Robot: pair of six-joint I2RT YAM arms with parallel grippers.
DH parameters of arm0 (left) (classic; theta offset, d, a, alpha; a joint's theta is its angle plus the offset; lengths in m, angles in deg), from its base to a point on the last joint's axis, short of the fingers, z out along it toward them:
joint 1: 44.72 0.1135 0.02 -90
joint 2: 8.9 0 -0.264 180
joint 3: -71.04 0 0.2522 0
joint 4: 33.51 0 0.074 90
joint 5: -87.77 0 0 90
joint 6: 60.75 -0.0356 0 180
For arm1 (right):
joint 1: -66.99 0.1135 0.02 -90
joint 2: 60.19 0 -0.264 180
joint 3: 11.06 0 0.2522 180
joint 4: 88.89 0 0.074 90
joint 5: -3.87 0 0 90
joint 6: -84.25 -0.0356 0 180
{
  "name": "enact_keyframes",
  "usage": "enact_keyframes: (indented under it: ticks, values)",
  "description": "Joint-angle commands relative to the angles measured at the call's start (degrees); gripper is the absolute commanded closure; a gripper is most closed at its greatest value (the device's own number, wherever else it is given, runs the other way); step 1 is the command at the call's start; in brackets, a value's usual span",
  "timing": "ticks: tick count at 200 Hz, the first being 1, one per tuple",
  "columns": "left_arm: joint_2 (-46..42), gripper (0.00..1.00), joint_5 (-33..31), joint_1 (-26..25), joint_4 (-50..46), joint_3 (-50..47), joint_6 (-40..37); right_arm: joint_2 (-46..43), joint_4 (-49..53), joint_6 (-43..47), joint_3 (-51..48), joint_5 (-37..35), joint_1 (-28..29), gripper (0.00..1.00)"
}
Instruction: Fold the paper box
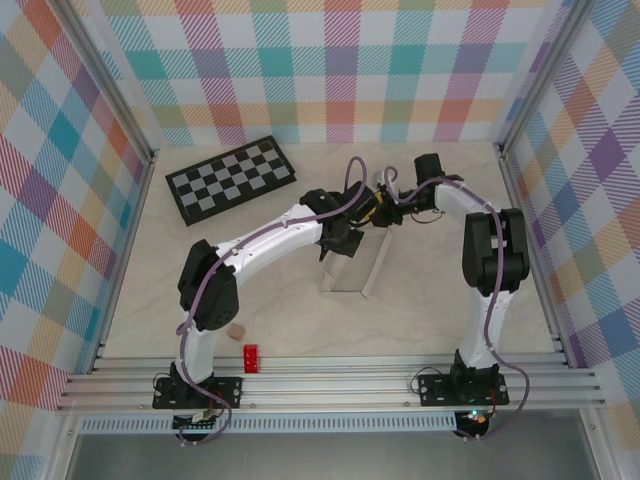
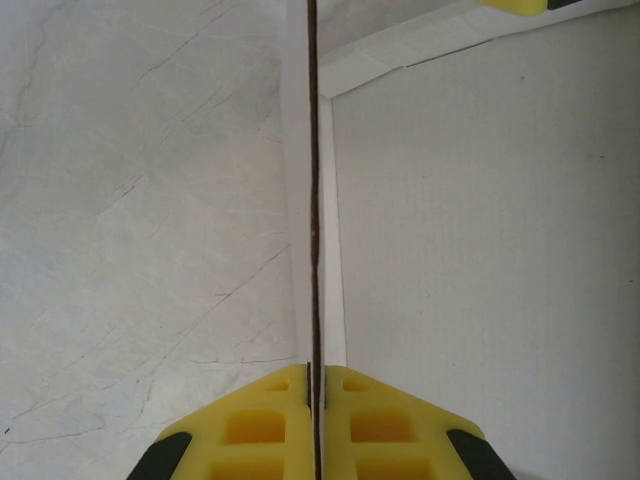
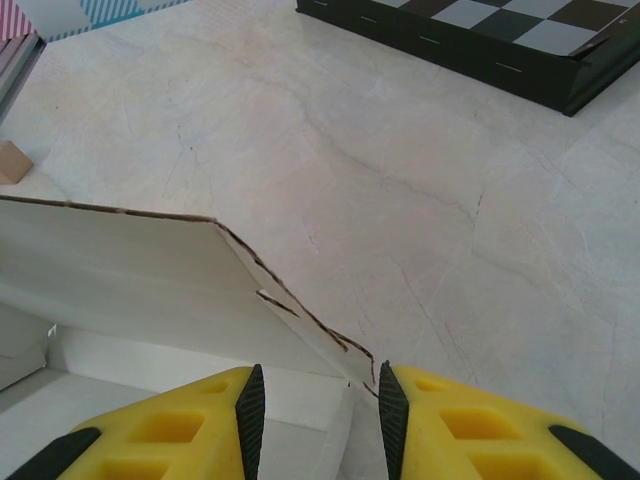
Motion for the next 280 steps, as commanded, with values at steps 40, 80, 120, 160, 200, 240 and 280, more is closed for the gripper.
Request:
enact_keyframes:
  ticks: [40, 80, 120, 160, 200, 240, 280]
  values:
    - [-1.89, 1.00, 1.62, -1.22, -1.24, -1.25, -1.30, 1.29, 2.83, 3.28, 3.83, 2.10, 0.87, 0.62]
    - [-1.80, 1.00, 1.57, -1.33, -0.73, -1.27, -1.04, 1.86, 7.07, 5.92, 5.64, 2.38, 1.44, 0.72]
    - [-2.32, 1.00, 1.19, -1.47, -0.10, -1.44, -0.69, 1.16, 9.47, 7.43, 4.88, 1.58, 1.59, 0.75]
    - [-3.07, 1.00, 0.70, -1.82, 0.61, -1.91, -0.69, 0.42, 7.96, 6.97, 3.20, 1.13, 1.66, 0.71]
    - [-4.39, 1.00, 0.09, -1.81, 1.38, -3.40, -0.64, 1.73, 11.05, 7.83, 5.70, 1.26, 1.66, 0.72]
    - [-4.41, 1.00, -0.75, -1.82, 1.82, -3.45, -0.34, 0.45, 10.06, 8.69, 3.69, 1.29, 1.84, 0.86]
    - [-4.09, 1.00, -2.13, -1.81, 1.82, -2.65, 0.36, -1.48, 8.32, 3.21, 3.02, 2.11, 2.35, 1.00]
